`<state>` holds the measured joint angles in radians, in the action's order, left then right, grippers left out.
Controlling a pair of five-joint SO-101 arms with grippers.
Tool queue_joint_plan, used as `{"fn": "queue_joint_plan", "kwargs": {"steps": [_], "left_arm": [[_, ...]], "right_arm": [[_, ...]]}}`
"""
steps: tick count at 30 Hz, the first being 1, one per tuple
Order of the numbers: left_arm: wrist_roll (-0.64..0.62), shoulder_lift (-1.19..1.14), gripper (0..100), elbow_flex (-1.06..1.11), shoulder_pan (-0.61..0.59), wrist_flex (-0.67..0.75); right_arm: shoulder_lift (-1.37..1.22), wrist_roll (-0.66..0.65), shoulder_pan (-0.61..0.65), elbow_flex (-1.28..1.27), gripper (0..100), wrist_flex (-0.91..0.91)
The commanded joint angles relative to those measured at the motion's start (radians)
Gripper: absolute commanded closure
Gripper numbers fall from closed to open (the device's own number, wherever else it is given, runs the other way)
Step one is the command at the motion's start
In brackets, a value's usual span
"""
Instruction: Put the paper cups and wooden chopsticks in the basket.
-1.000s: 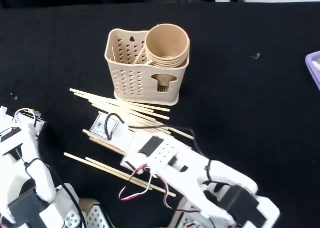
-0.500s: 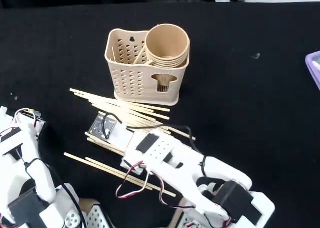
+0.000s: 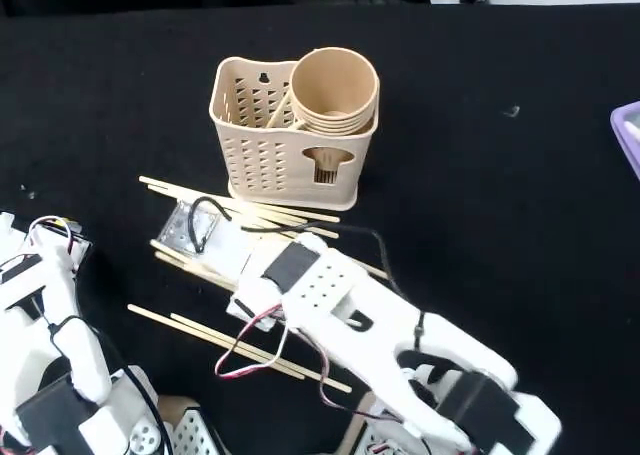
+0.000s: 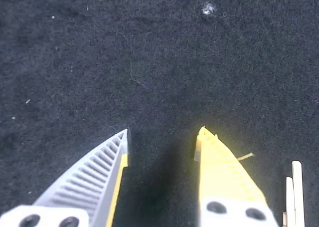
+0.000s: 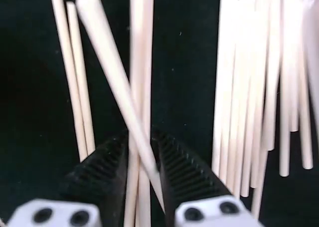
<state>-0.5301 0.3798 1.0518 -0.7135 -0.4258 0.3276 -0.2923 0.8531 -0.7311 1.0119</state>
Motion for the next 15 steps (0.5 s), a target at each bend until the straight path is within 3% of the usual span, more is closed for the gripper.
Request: {"fn": "queue_joint_plan", "kwargs": {"steps": [1, 10, 15], "left_arm": [[0.012, 0.026, 78, -0.022, 0.005, 0.015], [0.012, 0.025, 78, -0.022, 0.005, 0.017], [0.012, 0.025, 78, -0.022, 0.005, 0.017]], "right_arm": [[0.127, -0.009, -0.002, 0.058, 98.8, 0.029], [0.321, -0.009, -0.100, 0.061, 98.8, 0.028], [0.383, -0.002, -0.121, 0.070, 98.8, -0.092]]}}
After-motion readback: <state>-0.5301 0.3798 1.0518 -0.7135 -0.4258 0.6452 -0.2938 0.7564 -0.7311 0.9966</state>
